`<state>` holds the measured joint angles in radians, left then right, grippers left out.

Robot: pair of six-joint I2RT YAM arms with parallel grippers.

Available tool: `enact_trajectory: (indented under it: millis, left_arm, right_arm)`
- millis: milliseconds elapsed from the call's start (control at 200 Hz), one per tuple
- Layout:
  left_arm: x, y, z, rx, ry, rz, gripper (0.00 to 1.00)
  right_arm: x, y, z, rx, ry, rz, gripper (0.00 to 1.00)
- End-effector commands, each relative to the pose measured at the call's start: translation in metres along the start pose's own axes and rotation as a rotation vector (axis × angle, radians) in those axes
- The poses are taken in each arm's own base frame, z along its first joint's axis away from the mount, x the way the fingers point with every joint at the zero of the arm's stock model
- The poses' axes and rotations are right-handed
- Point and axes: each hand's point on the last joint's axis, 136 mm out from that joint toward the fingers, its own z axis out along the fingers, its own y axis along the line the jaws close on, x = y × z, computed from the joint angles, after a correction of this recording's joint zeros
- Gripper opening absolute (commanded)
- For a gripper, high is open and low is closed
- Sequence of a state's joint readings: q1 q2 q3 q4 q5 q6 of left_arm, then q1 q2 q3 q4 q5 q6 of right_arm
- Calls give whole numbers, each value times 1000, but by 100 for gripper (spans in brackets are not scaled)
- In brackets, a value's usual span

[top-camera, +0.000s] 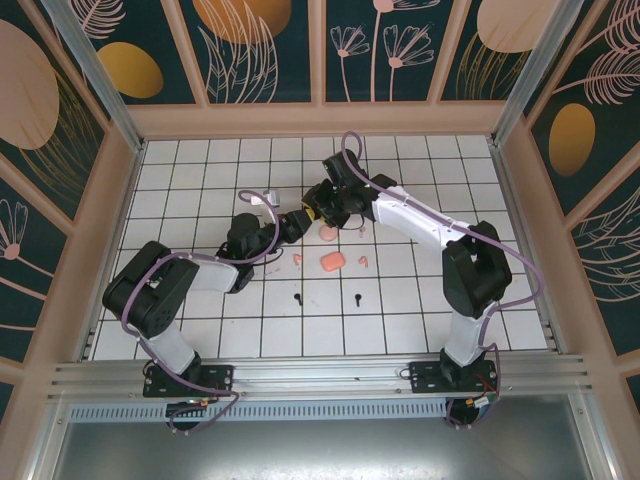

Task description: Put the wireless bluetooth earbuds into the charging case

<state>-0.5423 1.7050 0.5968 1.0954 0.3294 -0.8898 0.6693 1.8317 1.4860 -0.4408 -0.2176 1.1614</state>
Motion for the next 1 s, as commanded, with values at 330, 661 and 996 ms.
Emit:
enact_trajectory:
  millis: [330, 661, 996]
  left_arm:
    - [-4, -19, 11, 83, -14, 17, 23]
    - [-6, -23, 11, 89, -23, 8, 1]
    - [-3, -30, 5, 79, 21, 2, 0]
  right_arm:
    - [10, 20, -11, -60, 12, -16, 36]
    - [6, 22, -19, -76, -3, -15, 59]
    - [-53, 26, -85, -154, -199, -121, 75]
